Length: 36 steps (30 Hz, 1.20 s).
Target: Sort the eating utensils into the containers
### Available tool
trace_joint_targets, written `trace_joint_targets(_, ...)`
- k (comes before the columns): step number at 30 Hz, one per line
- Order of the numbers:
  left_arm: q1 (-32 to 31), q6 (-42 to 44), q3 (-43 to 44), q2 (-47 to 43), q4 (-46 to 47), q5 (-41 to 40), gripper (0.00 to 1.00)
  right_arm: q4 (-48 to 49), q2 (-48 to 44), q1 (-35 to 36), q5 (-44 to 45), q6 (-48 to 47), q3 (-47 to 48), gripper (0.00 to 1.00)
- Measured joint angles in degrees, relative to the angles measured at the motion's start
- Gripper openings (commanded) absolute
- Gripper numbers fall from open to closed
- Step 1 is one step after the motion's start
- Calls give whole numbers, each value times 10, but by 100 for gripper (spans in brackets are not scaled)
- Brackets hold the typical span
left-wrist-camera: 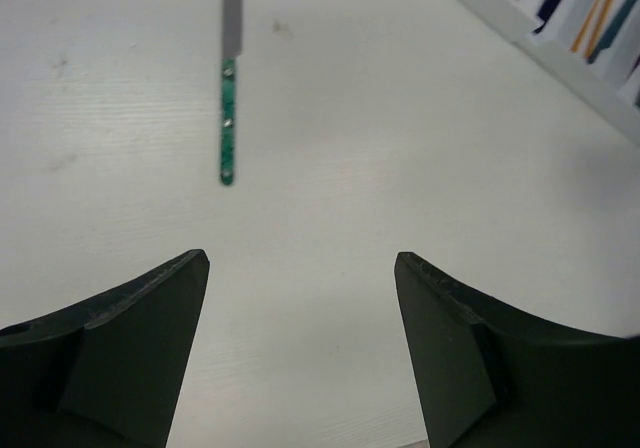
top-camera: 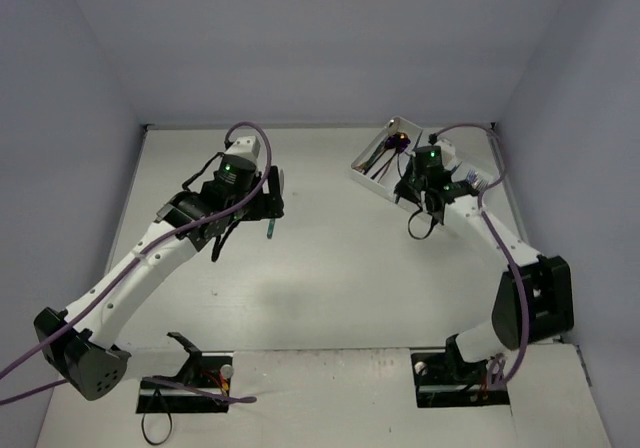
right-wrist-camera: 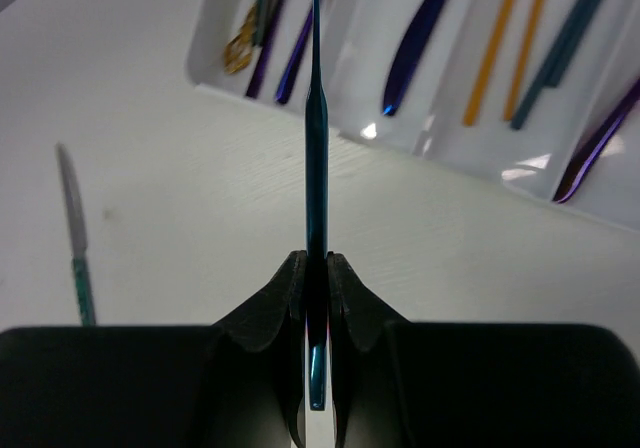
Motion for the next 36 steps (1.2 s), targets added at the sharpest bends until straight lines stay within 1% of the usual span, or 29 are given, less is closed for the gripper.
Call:
trace_joint_targets(3, 4, 12, -49, -44, -27, -25, 73, 0, 84, -31, 13, 0, 57, 0)
trace_joint_targets(8, 9, 16, -124, -102, -70, -46, 73, 2, 216, -56, 16, 2, 153, 0)
trace_joint_targets(11, 10, 15, -152, -130, -91, -48, 73, 6, 281, -62, 19, 2, 213, 0)
trace_joint_targets(13, 10, 15, -157, -139, -101, -49, 73, 9, 313, -67, 19, 3, 241, 2)
trace_joint_targets(16, 12, 16, -157, -143, -106, -49, 73, 13, 352, -70, 15, 4, 270, 14)
trace_joint_targets(19, 12, 18, -157, -137, -107, -52, 74, 13, 381, -71, 12, 4, 288, 30)
trace_joint_targets(20, 12, 19, -157, -133, -108, -53, 75, 13, 386, -71, 11, 4, 290, 35)
trace_joint_targets(24, 20, 32, -143, -88, -109, -48, 76, 15, 391, -76, 7, 0, 291, 46)
trace_joint_targets(30, 37, 58, -86, 22, -104, -29, 76, 13, 381, -83, 0, -23, 287, 50)
trace_joint_targets(32, 47, 66, -62, 60, -99, -19, 76, 9, 354, -84, -3, -34, 275, 51)
trace_joint_targets(36, 72, 82, -9, 137, -84, -3, 73, -5, 245, -84, -8, -57, 235, 53)
